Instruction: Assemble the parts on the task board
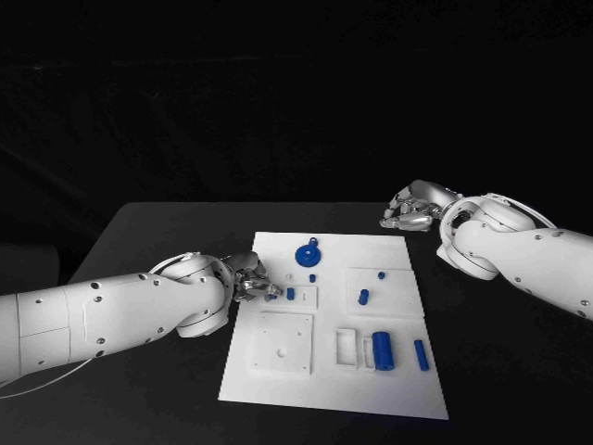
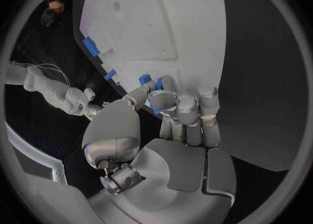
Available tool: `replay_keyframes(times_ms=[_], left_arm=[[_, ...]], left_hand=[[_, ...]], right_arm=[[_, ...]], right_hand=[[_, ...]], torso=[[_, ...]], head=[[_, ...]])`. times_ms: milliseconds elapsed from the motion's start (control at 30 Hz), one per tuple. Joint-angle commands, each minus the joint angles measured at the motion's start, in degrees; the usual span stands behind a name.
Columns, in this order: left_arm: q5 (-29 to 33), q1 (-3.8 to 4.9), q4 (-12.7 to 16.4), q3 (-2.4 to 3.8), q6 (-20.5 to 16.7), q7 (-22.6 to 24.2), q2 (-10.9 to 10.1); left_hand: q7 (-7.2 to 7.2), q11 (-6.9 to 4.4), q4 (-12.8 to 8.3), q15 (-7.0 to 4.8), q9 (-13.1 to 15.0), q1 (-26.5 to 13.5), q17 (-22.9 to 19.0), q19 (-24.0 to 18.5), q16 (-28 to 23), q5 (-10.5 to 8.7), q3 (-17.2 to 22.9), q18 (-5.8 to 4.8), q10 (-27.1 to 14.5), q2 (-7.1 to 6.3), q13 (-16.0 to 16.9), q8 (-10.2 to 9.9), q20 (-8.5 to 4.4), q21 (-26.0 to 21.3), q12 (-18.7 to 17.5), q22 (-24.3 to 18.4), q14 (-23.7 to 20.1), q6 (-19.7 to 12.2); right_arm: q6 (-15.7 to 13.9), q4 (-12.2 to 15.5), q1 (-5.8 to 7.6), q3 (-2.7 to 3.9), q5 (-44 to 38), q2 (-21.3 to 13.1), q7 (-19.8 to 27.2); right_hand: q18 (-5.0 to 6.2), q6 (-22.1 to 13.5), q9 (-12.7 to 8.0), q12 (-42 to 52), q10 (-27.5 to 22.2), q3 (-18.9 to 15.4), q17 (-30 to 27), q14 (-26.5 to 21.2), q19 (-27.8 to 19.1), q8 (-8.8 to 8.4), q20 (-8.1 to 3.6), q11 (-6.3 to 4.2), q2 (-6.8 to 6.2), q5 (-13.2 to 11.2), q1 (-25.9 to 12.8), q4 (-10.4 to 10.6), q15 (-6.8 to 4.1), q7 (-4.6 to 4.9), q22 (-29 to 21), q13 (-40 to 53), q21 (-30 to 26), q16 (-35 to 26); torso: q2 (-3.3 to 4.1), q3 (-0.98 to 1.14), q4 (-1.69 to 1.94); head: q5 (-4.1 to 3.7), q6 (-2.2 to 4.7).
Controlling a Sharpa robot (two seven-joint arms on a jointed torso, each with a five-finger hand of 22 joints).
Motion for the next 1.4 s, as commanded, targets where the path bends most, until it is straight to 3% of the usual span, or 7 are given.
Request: replay_keyframes(times_ms=[33,200,733,833,967,1167,1400], left_arm=[[0.73,-0.08,0.29,-0.01,1.05,0.53,0.26],[0.73,-0.08,0.09,-0.01,0.98,0.47,0.21],[0.76,-0.07,-0.74,0.38,0.67,0.29,-0.17],[0.76,-0.07,-0.90,0.43,0.70,0.17,-0.32],[0.75,-0.06,-0.99,0.49,0.66,0.25,-0.41],[1.58,-0.06,-0.97,0.55,0.29,0.50,-0.38],[2.31,-0.06,-1.04,0.65,-0.33,0.69,-0.62]], left_hand=[[-2.85,-1.19,0.98,-1.98,-0.16,0.11,0.11,-0.20,-0.27,-2.08,0.01,-0.14,-1.64,-0.91,-0.14,0.40,-5.85,-0.06,0.34,0.73,1.83,5.83],[-2.85,-1.20,1.77,-1.99,-0.27,0.23,0.16,-0.22,-0.32,-3.65,-0.01,-0.10,-1.67,-1.50,-0.24,0.51,-5.85,-0.10,0.38,0.73,1.84,5.76],[-2.87,-1.22,3.91,-2.03,-0.42,-0.04,0.24,-0.19,-0.40,-5.24,0.09,-0.03,-1.70,-2.74,-0.41,0.72,-5.85,-0.14,0.43,0.71,1.85,5.65],[-2.89,-1.23,5.56,-2.04,-0.51,0.03,0.28,-0.16,-0.47,-7.95,0.44,0.04,-1.72,-4.09,-0.53,0.84,-5.87,-0.18,0.45,0.69,1.83,5.56],[-2.67,-1.03,10.16,-1.89,-0.51,-2.15,0.20,-0.24,-0.84,-9.08,0.77,0.05,-1.94,-8.49,-0.82,0.79,-5.79,-0.39,0.09,0.51,1.44,4.98],[-2.55,-0.91,11.97,-1.80,-0.48,-2.76,0.12,-0.43,-1.05,-9.08,0.58,0.08,-1.99,-9.80,-1.01,0.69,-5.76,-0.41,-0.20,0.52,1.28,4.57],[-2.49,-0.85,12.39,-1.75,-0.48,-2.96,0.08,-0.68,-1.19,-9.09,-0.24,0.11,-2.03,-10.09,-1.12,0.63,-5.75,-0.43,-0.37,0.57,1.17,4.35]], right_arm=[[0.64,0.00,-0.03,0.02,-0.19,0.02,0.45],[0.64,-0.01,-0.05,0.02,-0.19,0.02,0.46],[0.62,-0.02,-0.11,0.02,-0.18,-0.07,0.46],[0.60,-0.03,-0.12,0.02,-0.18,-0.07,0.46],[0.61,-0.03,-0.14,0.02,-0.18,-0.07,0.47],[0.61,0.00,-0.17,0.02,-0.18,-0.08,0.48],[0.62,-0.02,-0.19,0.02,-0.18,-0.08,0.48]], right_hand=[[4.75,-0.01,0.05,0.23,-0.53,-0.26,0.07,-0.10,-0.26,-0.21,-0.11,0.05,-0.06,0.27,-0.64,0.02,-0.27,0.32,0.72,-0.09,-0.26,-0.29],[4.75,-0.01,0.06,0.23,-0.53,-0.27,0.07,-0.10,-0.25,-0.21,-0.11,0.05,-0.06,0.28,-0.66,0.02,-0.27,0.32,0.72,-0.09,-0.27,-0.30],[4.75,-0.01,0.07,0.24,-0.53,-0.29,0.08,-0.09,-0.25,-0.21,-0.10,0.05,-0.04,0.31,-0.68,0.02,-0.27,0.32,0.73,-0.10,-0.27,-0.31],[4.75,-0.01,0.07,0.24,-0.53,-0.29,0.08,-0.09,-0.24,-0.21,-0.10,0.05,-0.04,0.31,-0.69,0.02,-0.27,0.32,0.73,-0.10,-0.28,-0.31],[4.75,-0.01,0.07,0.25,-0.53,-0.30,0.08,-0.09,-0.24,-0.22,-0.10,0.05,-0.04,0.32,-0.69,0.01,-0.27,0.32,0.73,-0.10,-0.28,-0.31],[4.75,-0.02,0.07,0.25,-0.53,-0.29,0.08,-0.09,-0.24,-0.22,-0.11,0.05,-0.03,0.34,-0.69,0.00,-0.28,0.32,0.73,-0.10,-0.28,-0.31],[4.75,-0.02,0.08,0.25,-0.53,-0.30,0.09,-0.09,-0.24,-0.22,-0.11,0.05,-0.03,0.35,-0.69,0.00,-0.27,0.32,0.73,-0.11,-0.28,-0.32]], torso=[[0.01,-0.01,0.03],[-0.01,-0.02,0.02],[0.00,-0.03,-0.01],[0.01,-0.04,-0.02],[0.01,-0.04,-0.02],[0.01,-0.05,0.05],[-0.02,-0.01,0.03]], head=[[-0.02,-0.03],[0.01,-0.04],[-0.09,-0.05],[-0.15,-0.04],[-0.23,-0.04],[-0.30,-0.12],[-0.26,-0.12]])
